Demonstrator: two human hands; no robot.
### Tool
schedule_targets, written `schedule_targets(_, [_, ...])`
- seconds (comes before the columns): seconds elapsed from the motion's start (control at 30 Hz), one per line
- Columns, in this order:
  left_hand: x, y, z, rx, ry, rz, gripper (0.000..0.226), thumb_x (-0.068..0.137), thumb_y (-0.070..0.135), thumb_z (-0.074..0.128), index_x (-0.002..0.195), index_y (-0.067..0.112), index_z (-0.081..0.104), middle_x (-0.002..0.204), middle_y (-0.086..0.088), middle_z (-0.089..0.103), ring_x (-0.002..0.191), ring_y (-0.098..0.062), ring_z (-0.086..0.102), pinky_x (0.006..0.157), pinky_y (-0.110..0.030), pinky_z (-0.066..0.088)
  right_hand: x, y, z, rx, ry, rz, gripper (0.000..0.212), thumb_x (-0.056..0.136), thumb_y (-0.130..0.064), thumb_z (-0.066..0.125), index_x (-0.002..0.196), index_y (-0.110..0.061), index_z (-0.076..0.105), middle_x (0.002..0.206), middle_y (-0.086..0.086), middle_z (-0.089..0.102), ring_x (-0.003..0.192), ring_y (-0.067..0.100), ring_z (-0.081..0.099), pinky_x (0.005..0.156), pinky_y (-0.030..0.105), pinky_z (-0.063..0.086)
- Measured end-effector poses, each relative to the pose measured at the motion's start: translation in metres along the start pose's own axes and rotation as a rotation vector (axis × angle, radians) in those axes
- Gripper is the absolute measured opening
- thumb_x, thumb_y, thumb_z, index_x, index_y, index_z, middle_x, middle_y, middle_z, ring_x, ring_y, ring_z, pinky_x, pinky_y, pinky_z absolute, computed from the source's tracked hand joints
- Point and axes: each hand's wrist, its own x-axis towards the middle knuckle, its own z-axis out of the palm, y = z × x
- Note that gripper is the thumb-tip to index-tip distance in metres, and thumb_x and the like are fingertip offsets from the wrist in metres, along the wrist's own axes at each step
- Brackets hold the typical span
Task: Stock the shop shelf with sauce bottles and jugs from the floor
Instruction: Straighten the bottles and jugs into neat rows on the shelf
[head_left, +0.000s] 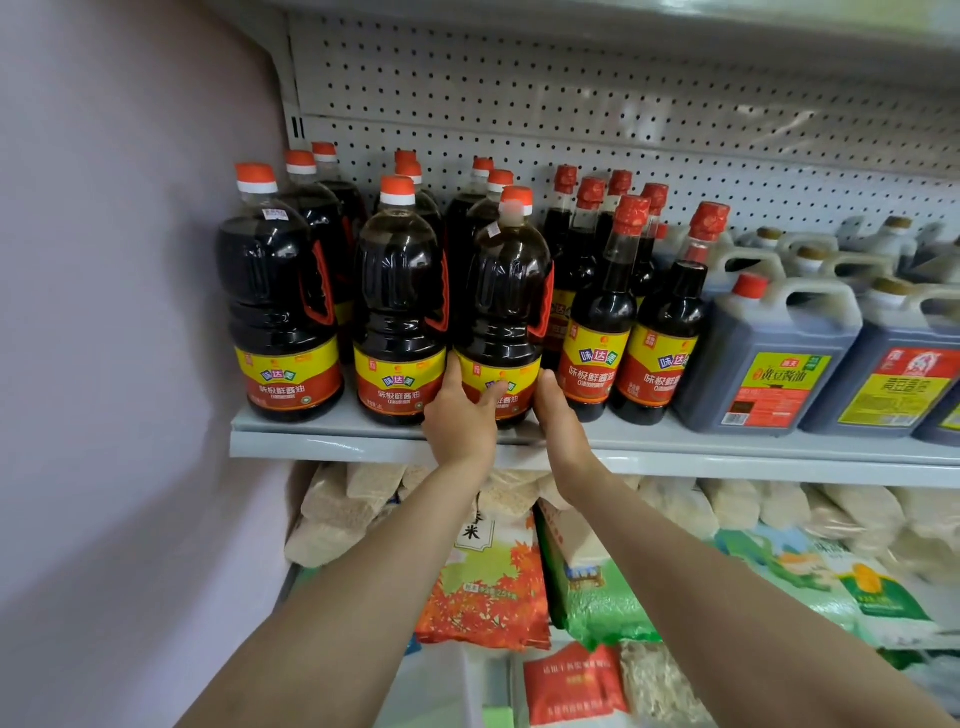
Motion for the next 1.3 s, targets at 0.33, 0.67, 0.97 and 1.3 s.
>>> schedule_targets(0.33, [-0.004,-0.042,-0.051,-0.197,0.226,-0.074,0.046,0.083,0.035,0.078,0.114,0.013,0.053,0.102,-0.003,0.061,0.097,-0.024,0.061,0.071,-0.02,0.044,-0.047,0.004,0.036,-0.024,0.261,-0.102,0.043,0.1,-0.05,0.038,0.112,-0.022,0.069,0.111,-0.005,0.072,0.108,0.012,0.064,0.097,0.034,0.047])
schedule_targets(0.67, [0.038,-0.073,-0.082,-0.107,-0.051,0.005,0.099,0.074,0.044,0.084,0.154,0.03,0.026,0.145,0.002,0.051,0.133,-0.021,0.048,0.109,-0.041,0.04,-0.029,-0.004,0.087,0.038,-0.24,-0.017,0.048,0.106,-0.05,0.033,0.151,-0.035,0.033,0.147,-0.02,0.04,0.136,0.0,0.036,0.114,0.027,0.028])
schedule_targets(0.97, [0.041,-0.077,-0.085,-0.157,-0.069,0.01,0.097,0.076,0.033,0.085,0.154,0.029,0.028,0.142,0.002,0.053,0.129,-0.019,0.05,0.096,-0.026,0.037,-0.025,-0.004,0.102,0.027,-0.19,0.012,0.036,0.106,-0.048,0.037,0.141,-0.041,0.039,0.14,-0.016,0.047,0.132,0.003,0.042,0.112,0.027,0.03])
schedule_targets(1.3, [0.044,-0.076,-0.091,-0.159,-0.094,0.0,0.093,0.078,0.033,0.083,0.153,0.03,0.03,0.142,0.002,0.054,0.129,-0.019,0.05,0.099,-0.03,0.039,-0.03,-0.008,0.106,0.026,-0.187,-0.004,0.04,0.105,-0.05,0.037,0.143,-0.038,0.04,0.138,-0.016,0.046,0.129,0.002,0.04,0.109,0.027,0.029])
